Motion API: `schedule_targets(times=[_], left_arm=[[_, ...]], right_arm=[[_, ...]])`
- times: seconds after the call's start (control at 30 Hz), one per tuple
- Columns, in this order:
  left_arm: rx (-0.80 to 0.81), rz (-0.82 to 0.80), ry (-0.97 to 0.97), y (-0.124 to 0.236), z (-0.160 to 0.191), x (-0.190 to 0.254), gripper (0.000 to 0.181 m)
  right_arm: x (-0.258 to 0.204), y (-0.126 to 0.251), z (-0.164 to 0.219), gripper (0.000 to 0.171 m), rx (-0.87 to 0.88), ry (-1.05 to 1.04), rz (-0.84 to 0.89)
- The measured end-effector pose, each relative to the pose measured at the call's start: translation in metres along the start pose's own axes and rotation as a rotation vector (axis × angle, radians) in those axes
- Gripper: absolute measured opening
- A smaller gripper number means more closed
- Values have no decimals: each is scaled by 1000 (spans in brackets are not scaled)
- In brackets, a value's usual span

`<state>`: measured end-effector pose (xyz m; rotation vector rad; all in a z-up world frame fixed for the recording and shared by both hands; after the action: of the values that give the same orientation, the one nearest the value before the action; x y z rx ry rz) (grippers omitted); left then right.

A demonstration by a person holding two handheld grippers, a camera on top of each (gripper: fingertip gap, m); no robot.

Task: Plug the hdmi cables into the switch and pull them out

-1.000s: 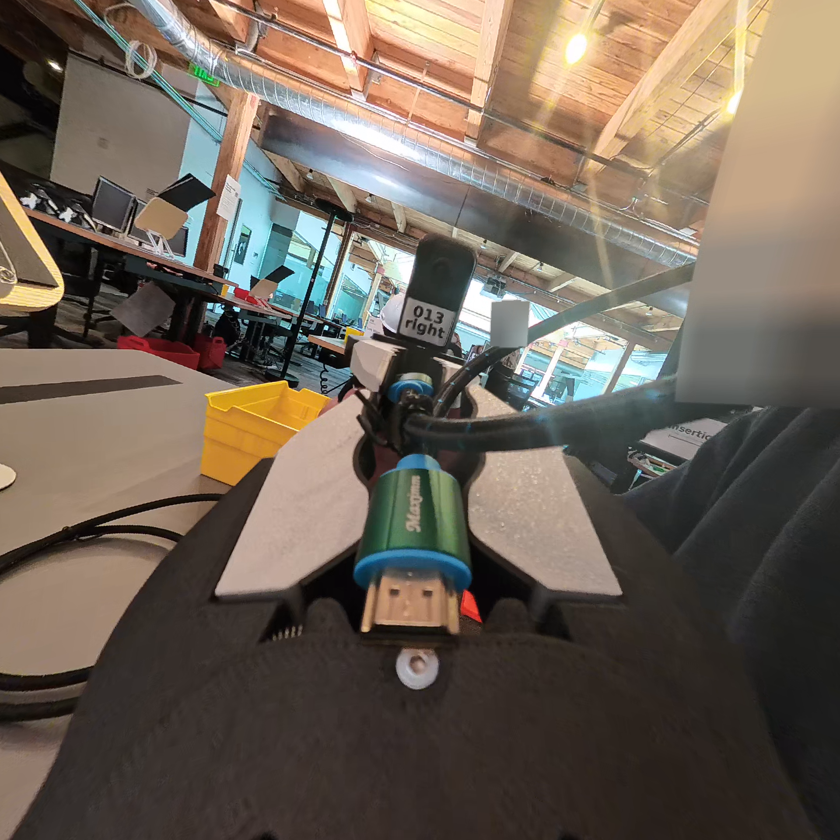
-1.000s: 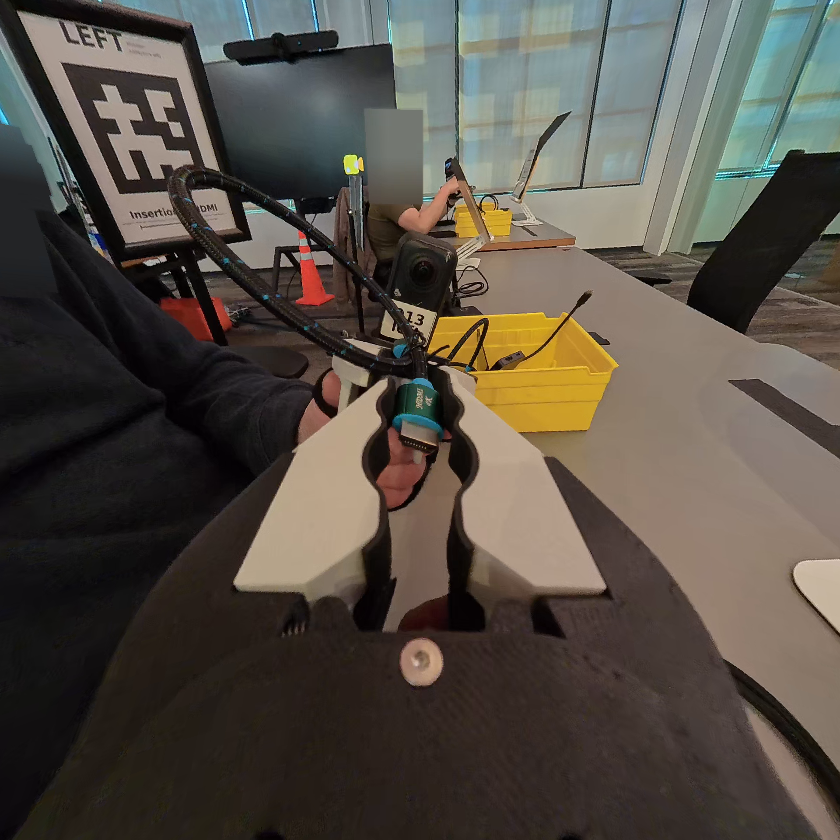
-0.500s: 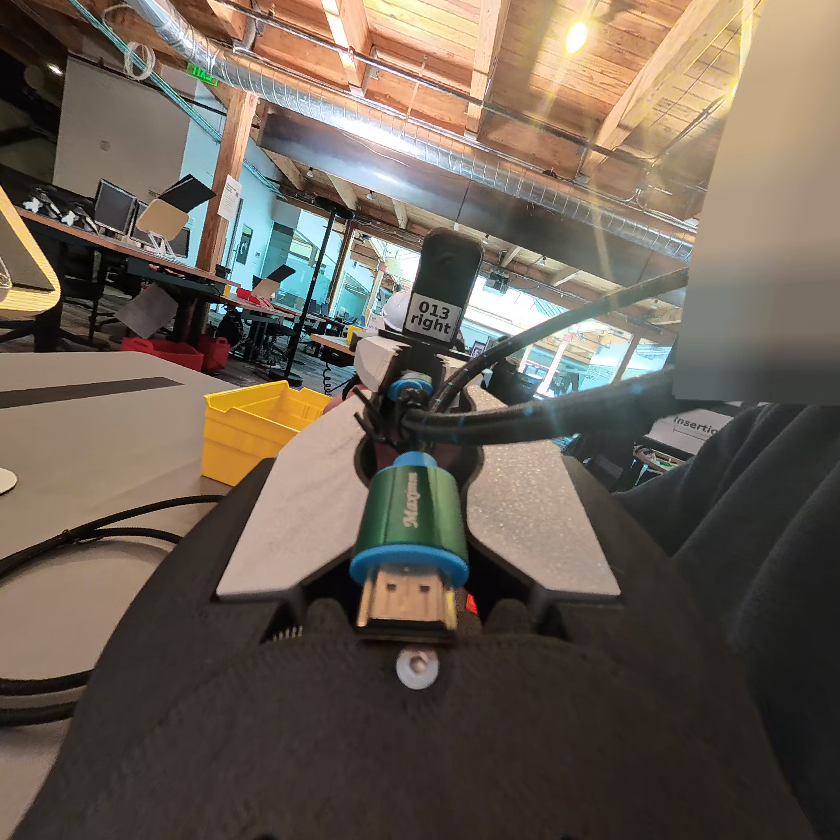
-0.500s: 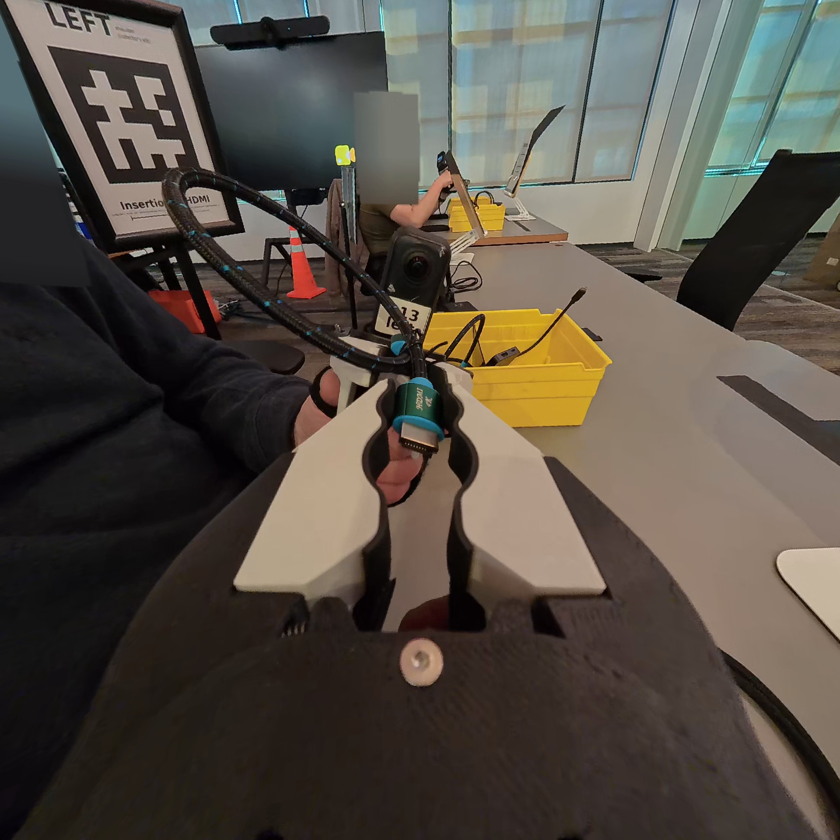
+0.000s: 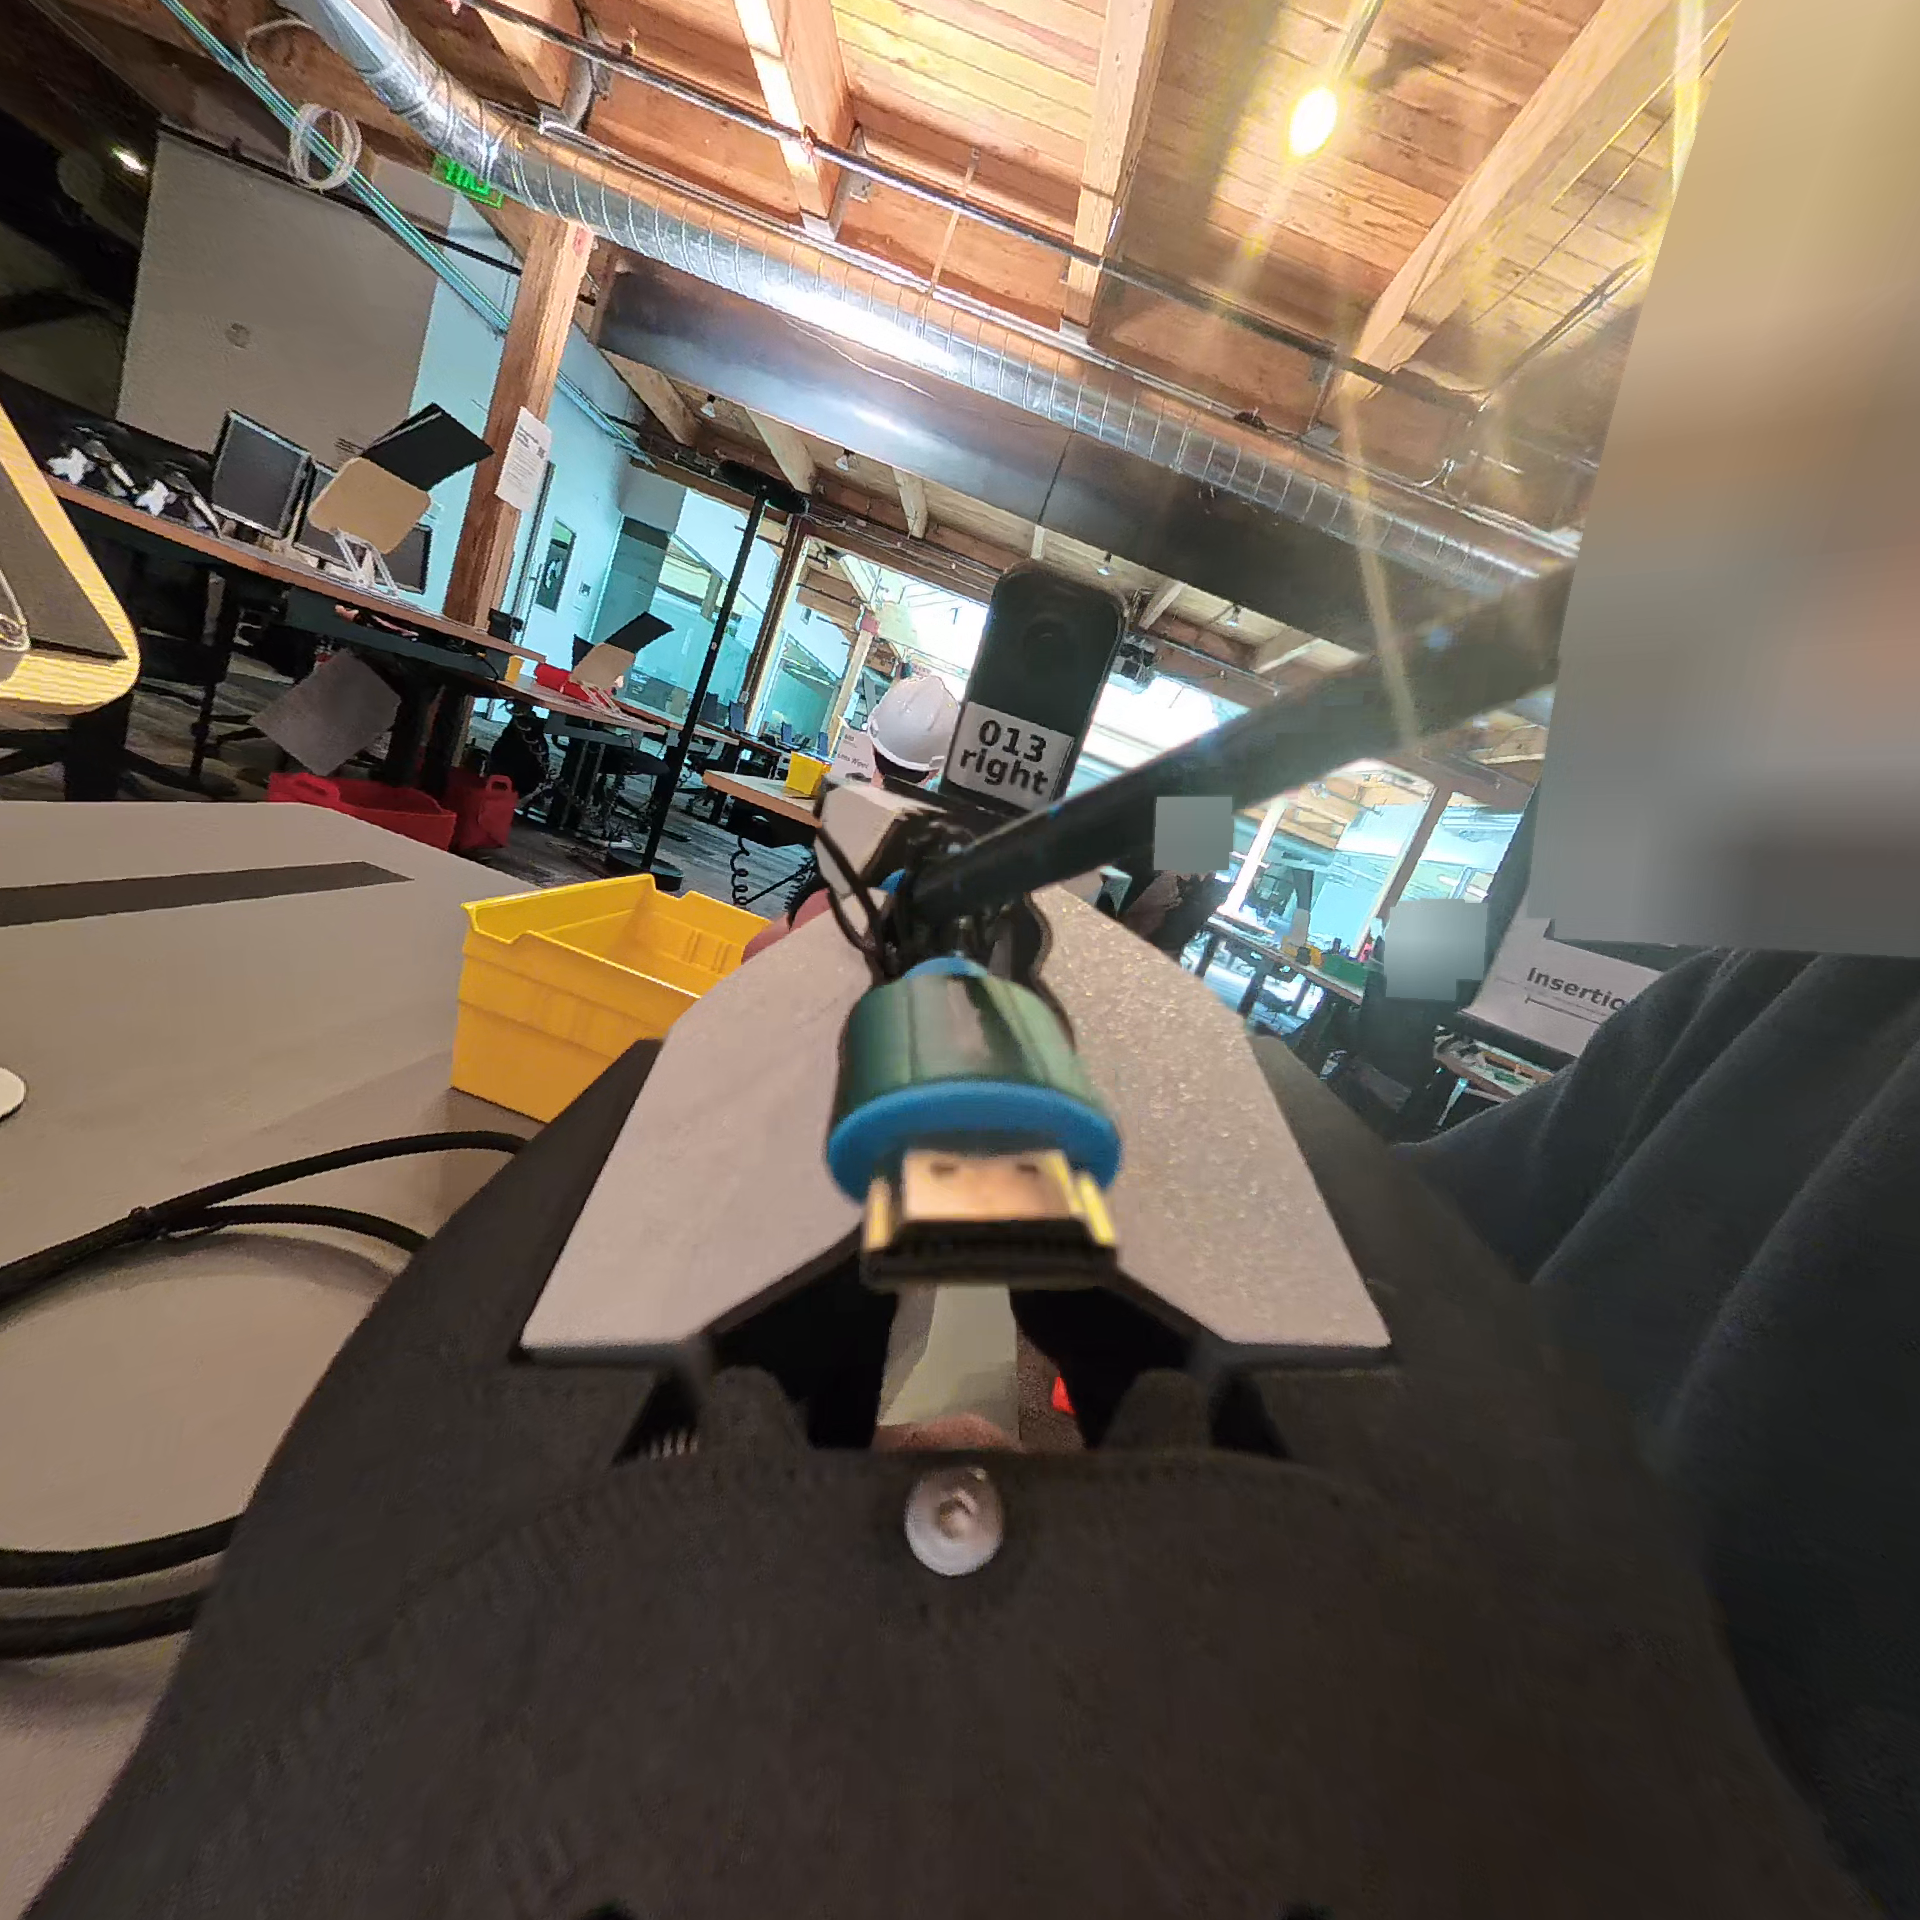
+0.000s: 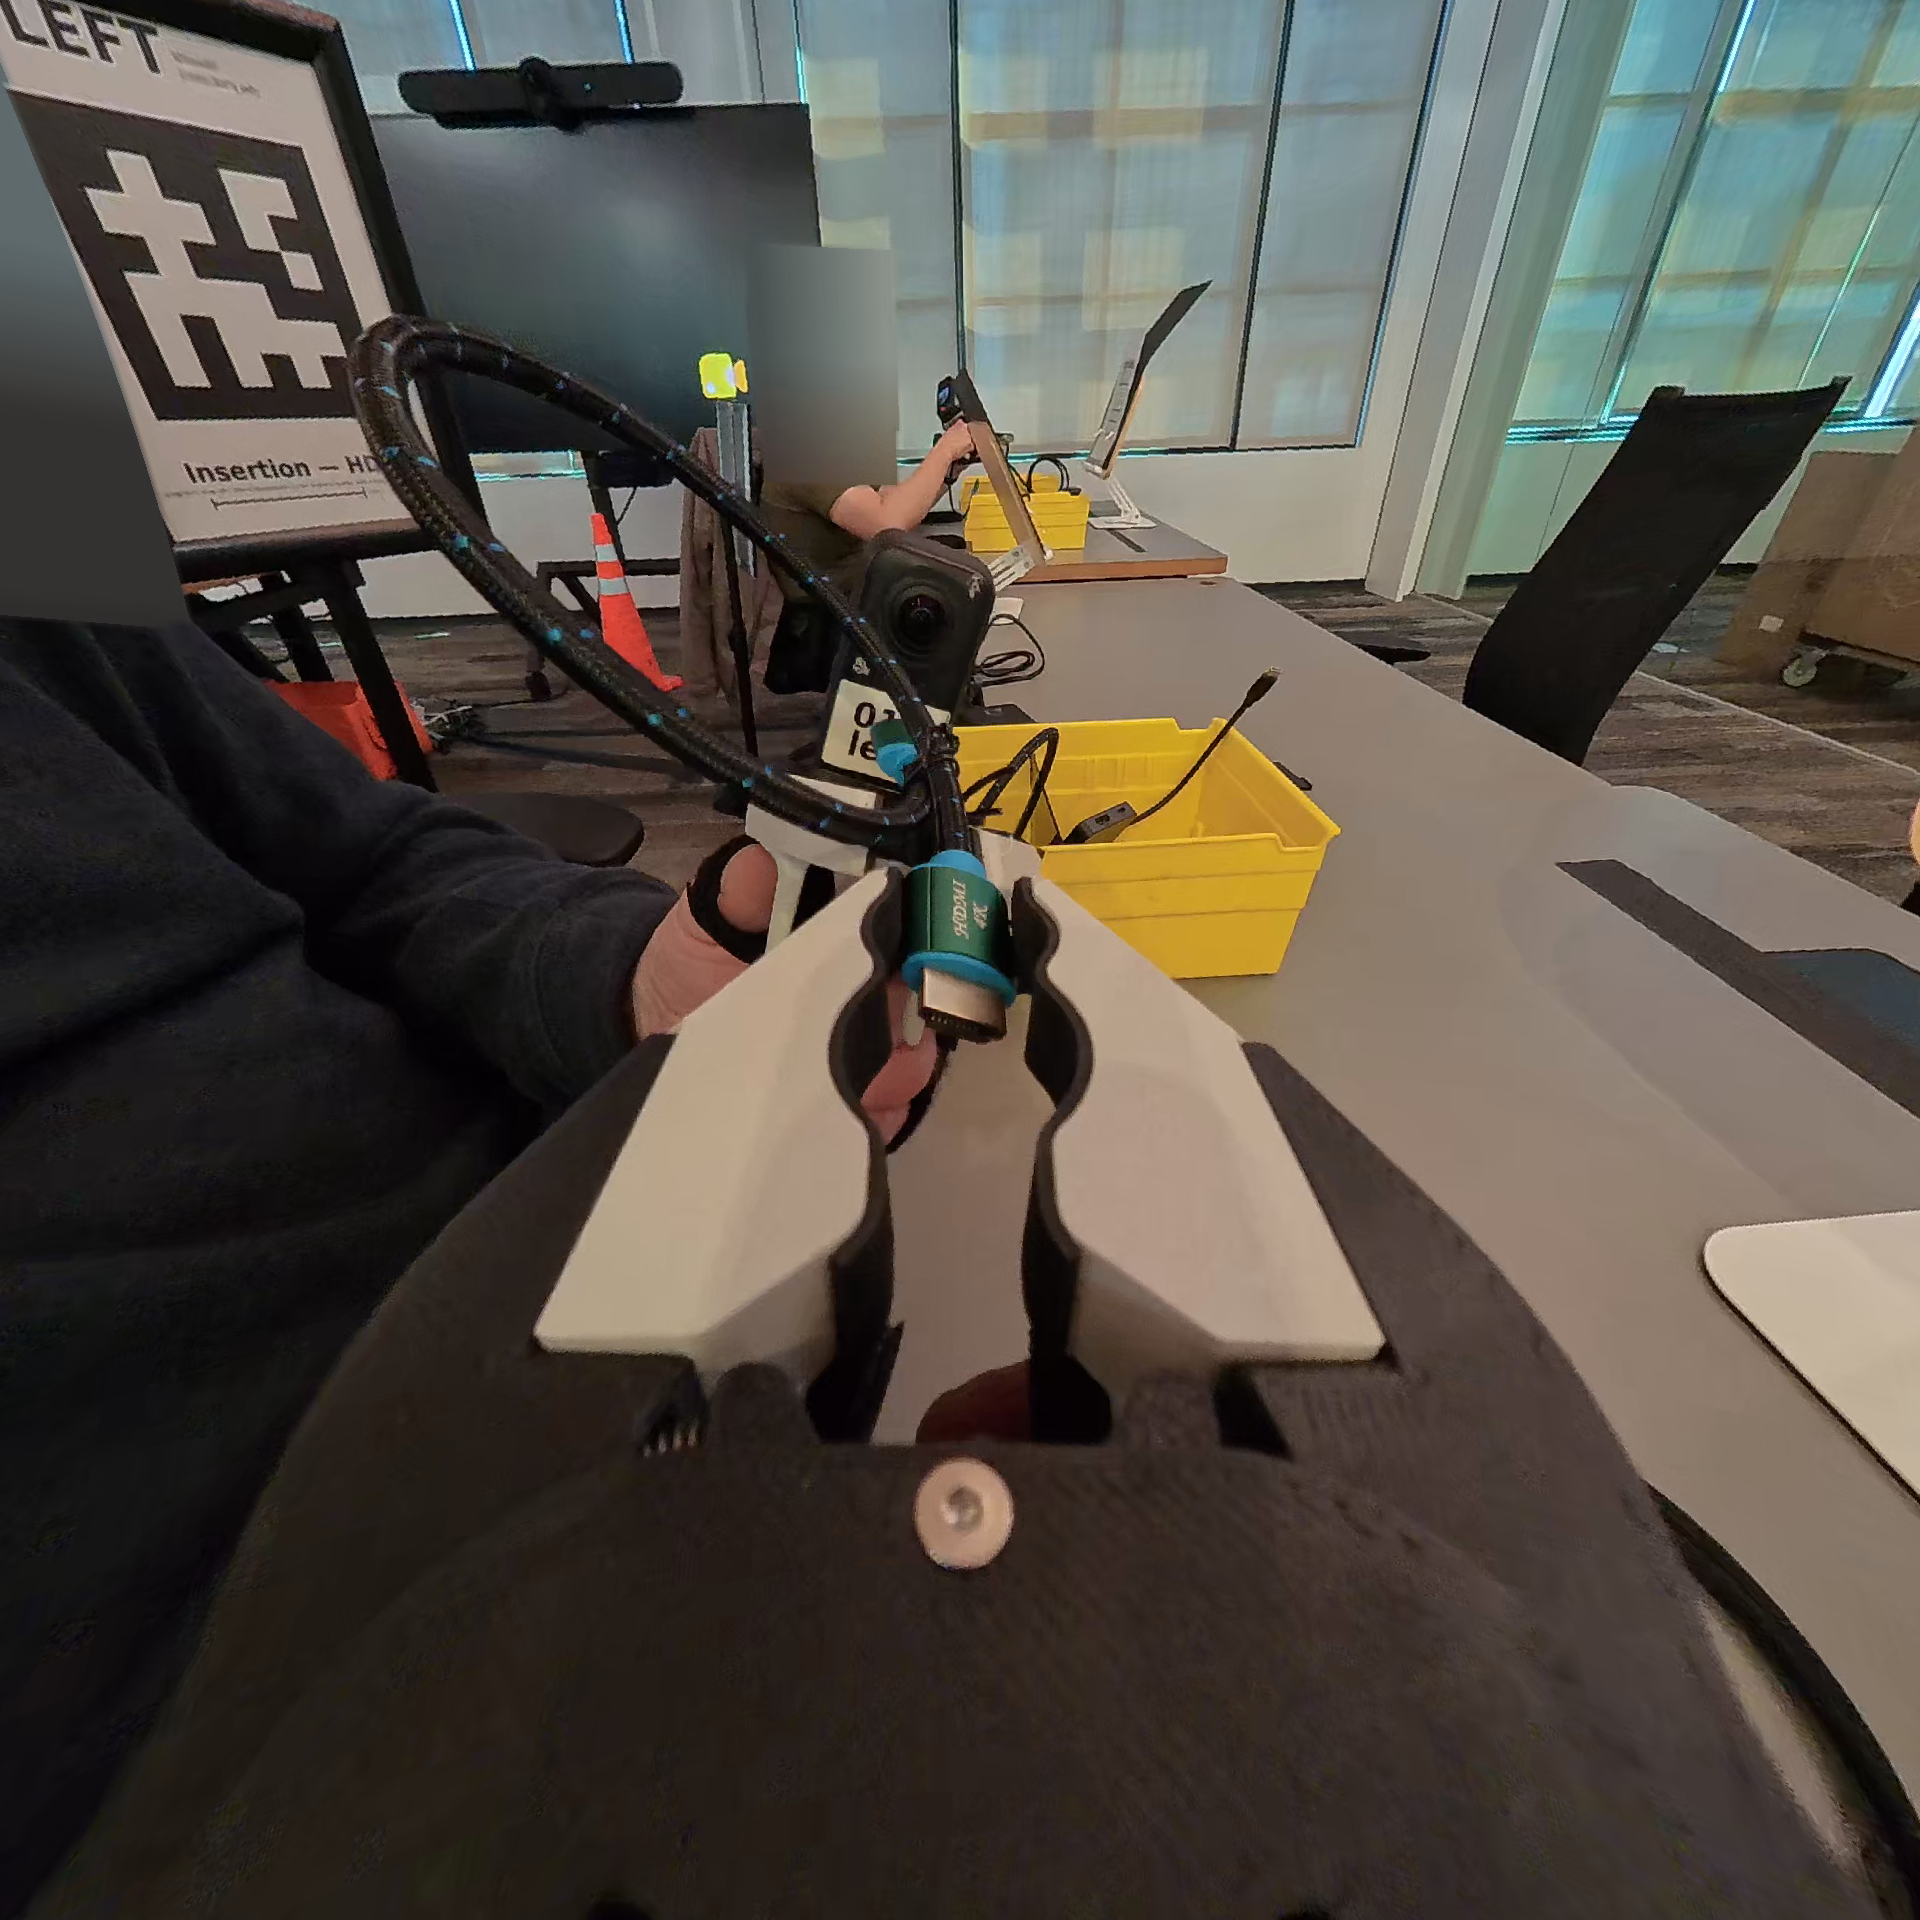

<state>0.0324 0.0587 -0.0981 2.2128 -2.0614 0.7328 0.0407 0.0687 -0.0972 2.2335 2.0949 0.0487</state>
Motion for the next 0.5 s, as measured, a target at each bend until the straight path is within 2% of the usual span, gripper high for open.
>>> schedule_targets(times=[0.3,0.37,0.4,0.5], left_arm=[[-17,-20,-58,-4,0,0,40],[-11,-15,-56,-4,-1,0,34],[-13,-4,-61,-4,-1,2,24],[-7,-12,-57,-2,-2,1,18]], right_arm=[[-4,2,6,17,-65,-17,-45],[-4,0,8,16,-93,-14,-41],[-4,-1,9,16,-109,-10,-38],[-3,-3,8,15,-123,-2,-19]])
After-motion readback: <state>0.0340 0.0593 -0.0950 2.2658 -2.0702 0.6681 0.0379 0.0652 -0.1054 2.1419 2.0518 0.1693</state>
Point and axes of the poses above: each gripper's, where its closed fingertips meet, y back along the fingers, z out of its underside, x = y × z across the jaws, the point moved 1 cm from there along y, back along the fingers, and after that the axes turned 4 degrees about -x, right-handed, at the moved point
